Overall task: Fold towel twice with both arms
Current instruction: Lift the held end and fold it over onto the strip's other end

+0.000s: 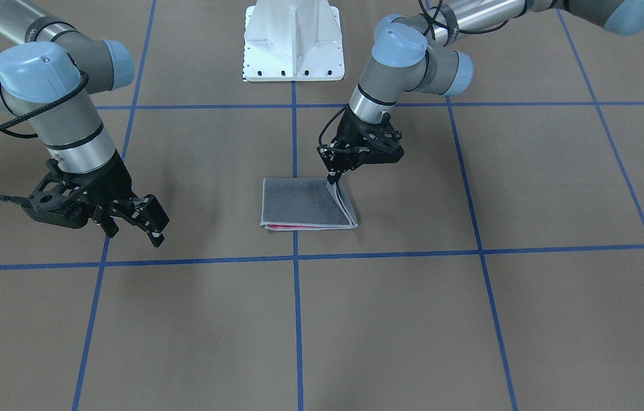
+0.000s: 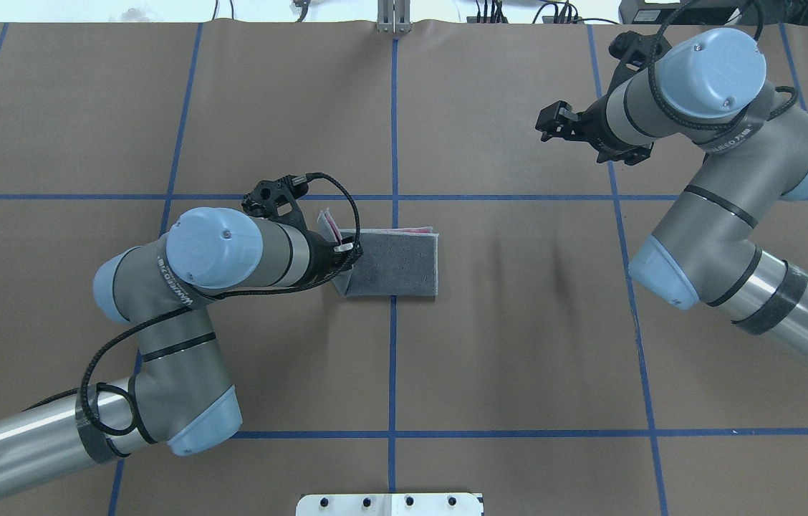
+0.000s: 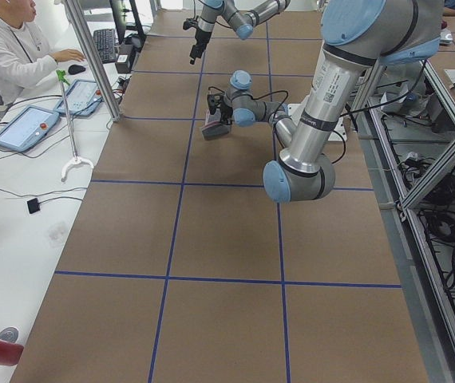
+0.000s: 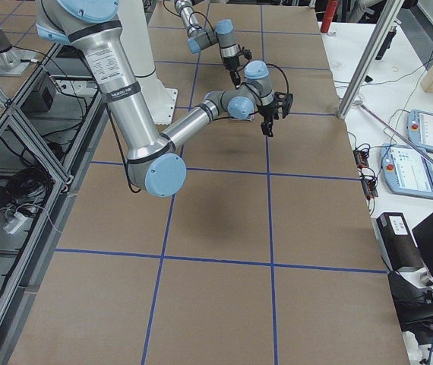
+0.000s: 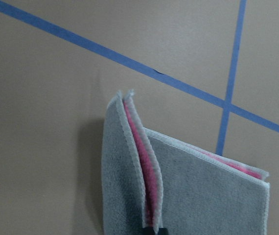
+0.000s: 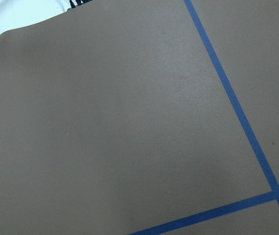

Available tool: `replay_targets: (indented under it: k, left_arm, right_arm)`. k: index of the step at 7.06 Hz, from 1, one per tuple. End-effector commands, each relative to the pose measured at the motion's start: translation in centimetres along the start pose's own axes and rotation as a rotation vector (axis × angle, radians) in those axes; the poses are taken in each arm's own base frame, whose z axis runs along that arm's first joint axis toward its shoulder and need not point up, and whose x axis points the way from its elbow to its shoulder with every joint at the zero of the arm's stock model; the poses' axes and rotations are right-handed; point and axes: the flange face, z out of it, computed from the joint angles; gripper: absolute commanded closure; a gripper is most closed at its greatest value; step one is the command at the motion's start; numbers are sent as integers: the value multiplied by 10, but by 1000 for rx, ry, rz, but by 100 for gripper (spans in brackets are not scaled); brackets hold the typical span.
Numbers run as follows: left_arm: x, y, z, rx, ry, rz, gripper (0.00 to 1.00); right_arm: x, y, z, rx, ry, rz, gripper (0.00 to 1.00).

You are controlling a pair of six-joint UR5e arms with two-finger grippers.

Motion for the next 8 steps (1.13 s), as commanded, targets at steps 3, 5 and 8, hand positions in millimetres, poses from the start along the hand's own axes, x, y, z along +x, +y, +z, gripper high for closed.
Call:
replay_targets:
  k: [3,5,8]
  left_arm:
    - [57,21,16,-3,22,16,100]
    - [78,22,16,-3,38,16,100]
    - [98,-4,-2,28,72,9,100]
  right_arm:
    - [1,-1,0,2,2,4,1]
    - [1,-1,0,2,2,4,1]
    - [1,-1,0,2,2,4,1]
